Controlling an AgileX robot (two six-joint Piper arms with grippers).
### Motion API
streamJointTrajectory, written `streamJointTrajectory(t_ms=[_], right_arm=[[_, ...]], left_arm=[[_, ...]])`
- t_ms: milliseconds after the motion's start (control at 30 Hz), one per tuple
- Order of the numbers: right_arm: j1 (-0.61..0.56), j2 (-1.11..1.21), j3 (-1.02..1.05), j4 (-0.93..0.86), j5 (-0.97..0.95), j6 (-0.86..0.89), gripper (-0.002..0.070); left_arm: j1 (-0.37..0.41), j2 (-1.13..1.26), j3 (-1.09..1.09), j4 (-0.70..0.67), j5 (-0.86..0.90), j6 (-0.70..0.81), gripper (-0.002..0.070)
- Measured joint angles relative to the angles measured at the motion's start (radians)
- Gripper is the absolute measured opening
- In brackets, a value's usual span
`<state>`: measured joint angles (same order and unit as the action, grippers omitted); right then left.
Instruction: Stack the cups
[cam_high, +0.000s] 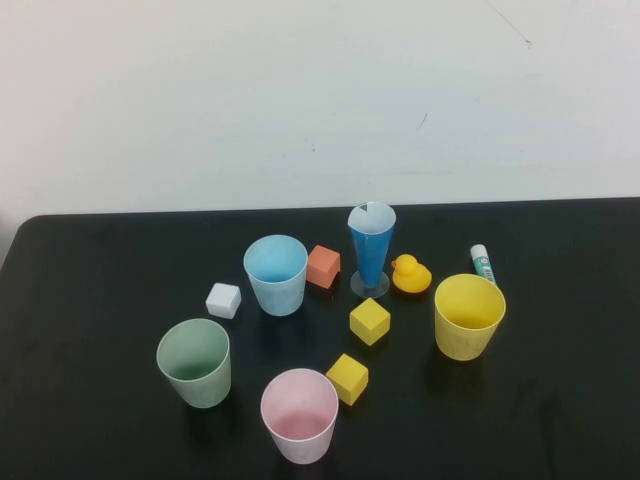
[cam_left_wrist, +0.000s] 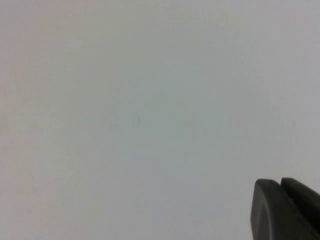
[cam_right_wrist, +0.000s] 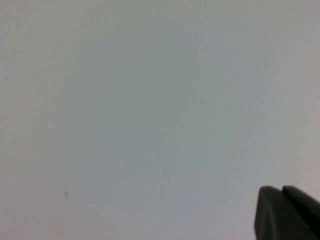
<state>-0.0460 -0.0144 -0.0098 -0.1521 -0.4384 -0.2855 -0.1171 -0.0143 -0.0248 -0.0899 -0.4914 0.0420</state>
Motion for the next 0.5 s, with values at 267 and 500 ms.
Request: streamJointTrajectory(t_ms=[267, 500], right_arm=[[0.0, 0.049, -0.312, 0.007, 0.66, -0.058, -0.0003], [0.0, 0.184, -0.342, 0.069, 0.953, -0.082, -0.0003]], left_arm=[[0.0, 0.124, -0.344, -0.074, 0.608, 0.175, -0.0002], [0.0, 0.435, -0.495, -0.081, 0.897, 0.157, -0.0002]])
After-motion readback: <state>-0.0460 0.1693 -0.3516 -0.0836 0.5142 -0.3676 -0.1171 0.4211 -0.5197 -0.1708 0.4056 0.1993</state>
